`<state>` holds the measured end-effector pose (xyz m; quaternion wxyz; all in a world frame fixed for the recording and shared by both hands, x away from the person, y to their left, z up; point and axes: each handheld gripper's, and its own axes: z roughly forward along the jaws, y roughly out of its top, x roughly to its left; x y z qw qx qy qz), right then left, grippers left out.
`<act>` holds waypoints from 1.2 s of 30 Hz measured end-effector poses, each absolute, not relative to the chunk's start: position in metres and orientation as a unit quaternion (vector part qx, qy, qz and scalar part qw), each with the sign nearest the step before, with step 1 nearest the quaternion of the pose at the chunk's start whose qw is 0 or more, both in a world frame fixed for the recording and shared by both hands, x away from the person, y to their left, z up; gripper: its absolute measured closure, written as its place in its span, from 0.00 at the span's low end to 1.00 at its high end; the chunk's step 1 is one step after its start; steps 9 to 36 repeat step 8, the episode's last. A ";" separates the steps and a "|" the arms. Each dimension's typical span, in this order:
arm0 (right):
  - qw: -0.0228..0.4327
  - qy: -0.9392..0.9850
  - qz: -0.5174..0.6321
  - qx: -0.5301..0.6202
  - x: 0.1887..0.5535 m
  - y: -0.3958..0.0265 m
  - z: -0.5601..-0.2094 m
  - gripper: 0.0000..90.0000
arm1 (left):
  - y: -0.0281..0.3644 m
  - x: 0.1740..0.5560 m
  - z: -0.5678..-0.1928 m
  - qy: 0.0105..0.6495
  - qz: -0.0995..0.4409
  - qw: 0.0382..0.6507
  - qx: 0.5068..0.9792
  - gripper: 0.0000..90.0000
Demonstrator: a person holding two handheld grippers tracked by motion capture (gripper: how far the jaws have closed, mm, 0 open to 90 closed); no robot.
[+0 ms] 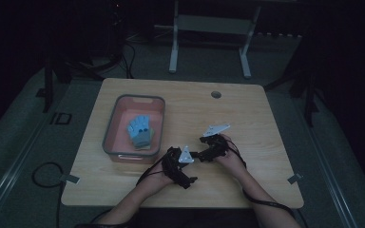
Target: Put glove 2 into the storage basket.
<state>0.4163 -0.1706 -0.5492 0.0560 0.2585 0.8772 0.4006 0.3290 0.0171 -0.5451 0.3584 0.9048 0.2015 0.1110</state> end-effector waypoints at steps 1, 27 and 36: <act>0.060 0.879 0.399 0.254 0.416 -0.170 -0.550 0.15 | 0.018 0.329 -0.545 0.202 0.110 0.360 0.904 0.02; 0.067 0.885 0.391 0.244 0.417 -0.167 -0.555 0.16 | 0.020 0.330 -0.545 0.203 0.108 0.361 0.904 0.02; 0.067 0.885 0.391 0.244 0.417 -0.167 -0.555 0.16 | 0.020 0.330 -0.545 0.203 0.108 0.361 0.904 0.02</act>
